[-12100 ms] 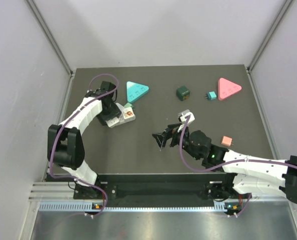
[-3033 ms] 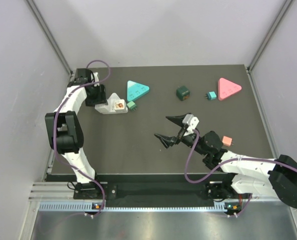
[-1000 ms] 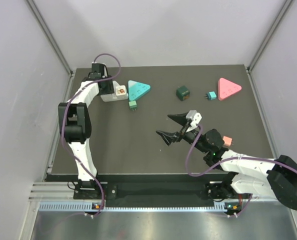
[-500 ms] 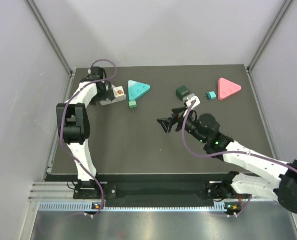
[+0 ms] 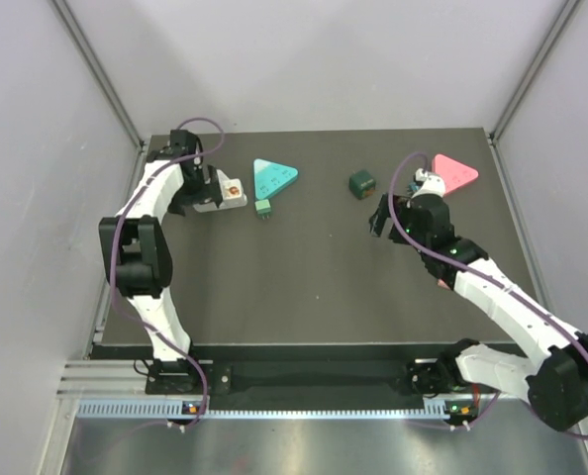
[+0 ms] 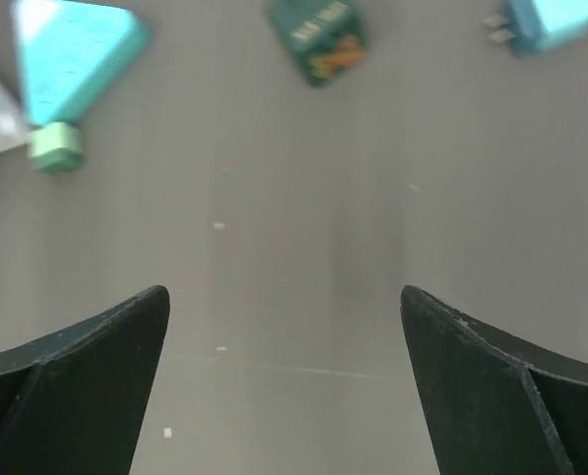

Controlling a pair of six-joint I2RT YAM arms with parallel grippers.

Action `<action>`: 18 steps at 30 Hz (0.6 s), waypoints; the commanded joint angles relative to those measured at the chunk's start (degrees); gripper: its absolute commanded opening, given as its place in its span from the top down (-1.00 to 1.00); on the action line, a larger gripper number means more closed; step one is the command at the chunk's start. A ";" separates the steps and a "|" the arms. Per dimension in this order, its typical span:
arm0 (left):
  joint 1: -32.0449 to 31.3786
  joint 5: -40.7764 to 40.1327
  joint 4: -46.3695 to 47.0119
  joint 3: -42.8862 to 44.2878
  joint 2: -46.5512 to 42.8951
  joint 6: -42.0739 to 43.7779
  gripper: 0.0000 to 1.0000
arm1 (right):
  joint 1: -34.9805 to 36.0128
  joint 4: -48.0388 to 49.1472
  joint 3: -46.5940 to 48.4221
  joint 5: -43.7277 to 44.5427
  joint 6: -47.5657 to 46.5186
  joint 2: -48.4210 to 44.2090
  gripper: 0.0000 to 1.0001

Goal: Insert the plug

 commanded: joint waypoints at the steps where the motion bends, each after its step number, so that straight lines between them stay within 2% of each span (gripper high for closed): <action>1: 0.05 2.05 -0.80 3.51 -3.75 0.88 -0.97 | -3.24 -4.25 3.76 0.27 0.20 0.62 -0.99; 3: -0.04 2.22 -1.42 3.78 -4.54 0.88 -0.96 | -4.73 -4.68 4.73 1.41 -1.20 1.85 -1.00; 6: -0.56 3.27 0.07 1.95 -8.48 0.79 -0.85 | -11.57 -4.77 7.70 0.99 -1.29 5.18 -0.99; 7: -1.17 4.23 0.86 0.97 -11.72 0.88 -0.76 | -15.77 -4.77 8.94 0.46 -1.12 6.76 -1.00; 9: -3.28 5.65 3.40 -2.09 -15.07 1.05 -0.71 | -18.79 -4.86 12.19 0.62 -1.91 12.73 -1.00; 11: -8.89 5.56 6.04 -4.73 -20.35 1.23 -0.67 | -21.69 -5.13 18.34 2.02 -1.74 19.82 -0.98; 12: -13.70 5.56 8.23 -7.10 -23.15 1.32 -0.67 | -22.40 -5.21 22.53 2.56 -1.47 22.04 -0.96; 15: -20.93 5.82 11.75 -11.07 -25.81 2.02 -0.67 | -24.51 -5.30 30.53 5.63 -1.29 30.92 -0.95; 18: -23.93 9.94 13.78 -14.41 -27.83 1.40 -0.65 | -26.88 -4.77 37.48 7.83 -3.22 38.66 -0.96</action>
